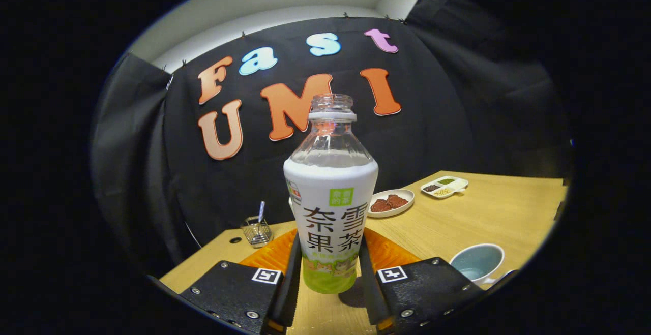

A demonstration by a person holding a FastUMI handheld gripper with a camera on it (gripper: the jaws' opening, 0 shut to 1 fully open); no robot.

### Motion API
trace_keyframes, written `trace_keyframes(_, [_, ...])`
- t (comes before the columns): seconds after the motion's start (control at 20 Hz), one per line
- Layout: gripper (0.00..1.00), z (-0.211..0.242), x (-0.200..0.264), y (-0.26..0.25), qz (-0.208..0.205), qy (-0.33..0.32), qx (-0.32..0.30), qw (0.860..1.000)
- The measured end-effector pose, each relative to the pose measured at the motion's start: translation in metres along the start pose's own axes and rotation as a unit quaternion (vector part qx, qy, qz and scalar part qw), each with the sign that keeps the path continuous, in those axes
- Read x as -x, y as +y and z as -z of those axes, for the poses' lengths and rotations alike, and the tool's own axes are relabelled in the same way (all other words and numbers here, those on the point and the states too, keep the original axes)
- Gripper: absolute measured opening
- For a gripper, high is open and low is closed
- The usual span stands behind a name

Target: Take the bottle from table, then pour the juice into the cup, finally place the bottle on the coaster

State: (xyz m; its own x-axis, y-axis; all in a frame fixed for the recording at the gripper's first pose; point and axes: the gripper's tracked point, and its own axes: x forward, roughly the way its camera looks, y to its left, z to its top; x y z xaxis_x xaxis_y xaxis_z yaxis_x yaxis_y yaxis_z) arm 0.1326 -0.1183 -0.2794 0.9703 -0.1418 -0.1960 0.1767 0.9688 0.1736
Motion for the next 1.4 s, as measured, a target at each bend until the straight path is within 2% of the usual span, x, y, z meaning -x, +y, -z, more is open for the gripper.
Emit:
trace_keyframes(0.3, [0.54,0.015,-0.017,0.002,0.028,0.025,0.124,0.992])
trace_keyframes(0.55, [0.55,0.046,-0.024,-0.009,0.048,0.079,0.168,0.981])
trace_keyframes(0.95, [0.65,0.062,-0.028,-0.022,0.060,0.102,0.144,0.982])
trace_keyframes(1.1, [0.70,0.063,-0.030,-0.013,0.041,0.099,0.120,0.987])
trace_keyframes(1.4, [0.88,0.035,-0.010,-0.010,0.046,0.068,0.099,0.992])
